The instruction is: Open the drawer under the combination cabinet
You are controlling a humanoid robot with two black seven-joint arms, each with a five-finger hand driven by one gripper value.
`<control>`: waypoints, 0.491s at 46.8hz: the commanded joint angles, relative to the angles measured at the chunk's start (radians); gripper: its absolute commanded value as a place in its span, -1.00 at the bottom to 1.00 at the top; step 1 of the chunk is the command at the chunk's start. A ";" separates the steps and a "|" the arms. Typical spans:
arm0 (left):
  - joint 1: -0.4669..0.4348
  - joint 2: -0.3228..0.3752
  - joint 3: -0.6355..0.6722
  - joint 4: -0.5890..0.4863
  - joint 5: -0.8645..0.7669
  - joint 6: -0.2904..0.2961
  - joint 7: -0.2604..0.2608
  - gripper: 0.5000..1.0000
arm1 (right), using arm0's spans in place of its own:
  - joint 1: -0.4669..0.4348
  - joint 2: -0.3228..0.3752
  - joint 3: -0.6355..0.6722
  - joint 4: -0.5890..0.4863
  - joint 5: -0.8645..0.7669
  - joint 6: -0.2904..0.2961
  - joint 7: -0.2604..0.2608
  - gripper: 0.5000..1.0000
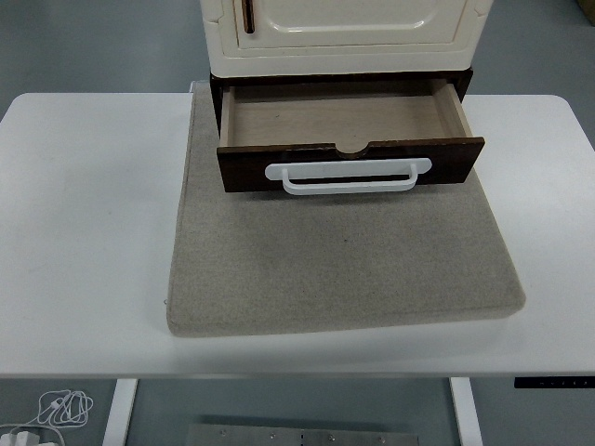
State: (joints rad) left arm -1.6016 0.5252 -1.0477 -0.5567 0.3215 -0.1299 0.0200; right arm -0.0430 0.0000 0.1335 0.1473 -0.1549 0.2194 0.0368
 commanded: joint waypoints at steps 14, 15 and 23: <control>0.084 -0.137 0.000 0.264 -0.153 0.079 0.049 1.00 | -0.001 0.000 -0.003 0.000 0.000 0.002 0.000 0.70; 0.092 -0.142 0.000 0.270 -0.163 0.079 0.051 1.00 | -0.001 0.000 -0.002 0.000 0.000 0.002 0.000 0.70; 0.173 -0.163 0.000 0.276 -0.301 0.078 0.093 1.00 | -0.001 0.000 -0.002 0.002 0.000 0.002 0.000 0.70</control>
State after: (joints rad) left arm -1.4589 0.3688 -1.0476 -0.2820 0.0765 -0.0508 0.0973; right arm -0.0445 0.0000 0.1317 0.1482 -0.1549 0.2206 0.0368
